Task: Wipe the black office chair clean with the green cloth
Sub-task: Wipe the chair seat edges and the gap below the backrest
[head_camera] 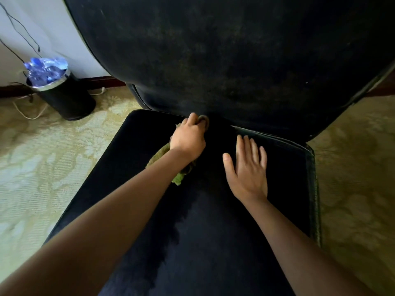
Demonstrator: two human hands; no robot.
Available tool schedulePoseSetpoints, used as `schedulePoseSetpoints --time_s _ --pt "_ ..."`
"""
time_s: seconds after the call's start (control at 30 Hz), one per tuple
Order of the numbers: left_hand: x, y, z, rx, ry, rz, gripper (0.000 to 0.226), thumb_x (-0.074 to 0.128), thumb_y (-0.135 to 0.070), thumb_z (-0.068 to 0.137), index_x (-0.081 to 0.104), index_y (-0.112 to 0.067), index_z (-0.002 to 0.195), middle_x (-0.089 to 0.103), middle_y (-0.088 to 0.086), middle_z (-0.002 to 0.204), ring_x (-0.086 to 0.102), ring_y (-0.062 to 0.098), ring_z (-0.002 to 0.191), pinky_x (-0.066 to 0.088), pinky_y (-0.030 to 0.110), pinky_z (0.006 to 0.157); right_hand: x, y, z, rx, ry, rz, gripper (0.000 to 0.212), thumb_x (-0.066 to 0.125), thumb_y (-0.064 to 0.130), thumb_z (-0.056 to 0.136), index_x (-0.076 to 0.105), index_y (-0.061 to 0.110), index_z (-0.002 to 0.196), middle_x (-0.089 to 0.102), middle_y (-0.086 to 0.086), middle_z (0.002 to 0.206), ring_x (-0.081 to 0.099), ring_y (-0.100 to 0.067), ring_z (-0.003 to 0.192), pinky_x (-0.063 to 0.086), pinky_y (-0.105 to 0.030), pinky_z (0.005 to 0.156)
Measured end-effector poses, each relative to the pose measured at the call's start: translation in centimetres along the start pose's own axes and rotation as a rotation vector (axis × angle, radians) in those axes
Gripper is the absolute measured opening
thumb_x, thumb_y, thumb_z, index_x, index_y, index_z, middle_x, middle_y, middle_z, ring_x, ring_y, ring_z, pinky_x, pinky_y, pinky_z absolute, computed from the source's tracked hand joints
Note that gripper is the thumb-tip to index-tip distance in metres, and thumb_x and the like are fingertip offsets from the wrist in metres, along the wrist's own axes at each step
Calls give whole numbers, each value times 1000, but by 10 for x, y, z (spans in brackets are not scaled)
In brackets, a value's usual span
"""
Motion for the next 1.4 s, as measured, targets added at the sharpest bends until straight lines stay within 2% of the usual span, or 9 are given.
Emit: schedulePoseSetpoints --time_s 0.13,0.27,0.47,0.67,0.77,0.93,1.03,1.2,1.4 --pt "10 -32 10 92 79 -55 38 46 -11 87 51 -13 125 40 10 124 51 34 105 48 44 85 -3 -1 1 -13 50 5 82 -7 48 78 5 11 150 16 -13 156 8 -22 145 -8 -36 114" --pt "17 -50 -4 331 91 -107 39 46 -12 91 51 -13 130 45 10 125 52 30 107 48 41 87 -7 -5 -2 32 -39 298 78 10 41 78 13 7 149 19 -13 155 11 -19 144 -8 -30 115" --pt "6 -9 -71 670 31 -56 40 39 -22 84 59 -15 118 57 11 106 62 30 75 54 34 61 -10 -11 -5 -47 0 410 77 16 46 81 22 9 148 17 -11 156 9 -17 145 -15 -19 111" --pt "-8 34 -48 165 -14 17 39 42 -16 90 51 -14 128 46 12 115 51 33 101 51 42 74 -15 -9 -18 12 -115 238 64 26 36 86 43 2 138 33 -18 149 26 -32 140 5 -39 115" --pt "-6 10 -30 0 30 10 37 45 -14 90 47 -13 127 39 9 121 45 31 109 44 40 79 -25 -18 -41 58 105 27 68 33 45 91 21 12 149 11 -11 157 3 -29 145 -6 -41 114" --pt "7 -62 -32 138 105 -92 41 45 -15 90 45 -17 131 39 6 128 49 32 108 45 39 78 -37 -37 -58 -19 450 -64 124 22 89 54 -16 17 148 -23 -3 155 -26 -23 140 -18 -38 111" --pt "12 -91 -66 309 115 -43 47 42 -21 94 36 -19 140 37 4 133 46 27 114 45 37 81 -39 -33 -56 -6 512 -48 135 56 82 61 -23 11 145 -25 -5 154 -28 -23 139 -20 -39 111" --pt "10 -76 -98 418 120 -2 52 42 -17 93 29 -19 144 36 4 136 44 24 114 39 34 89 -50 -29 -59 27 494 97 139 73 65 61 -27 16 144 -21 -8 155 -24 -19 141 -19 -33 110" --pt "-7 2 -90 163 109 68 51 46 -15 89 37 -18 139 38 9 128 43 29 112 41 38 83 -49 -29 -58 15 554 64 139 69 70 62 -33 17 141 -31 -5 152 -30 -21 138 -22 -36 109"
Point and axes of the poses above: each hand's wrist, its own z-axis towards the middle knuckle, its own x-axis out of the palm, y = z × x, the point moved 2 cm from there along z, towards the middle knuckle
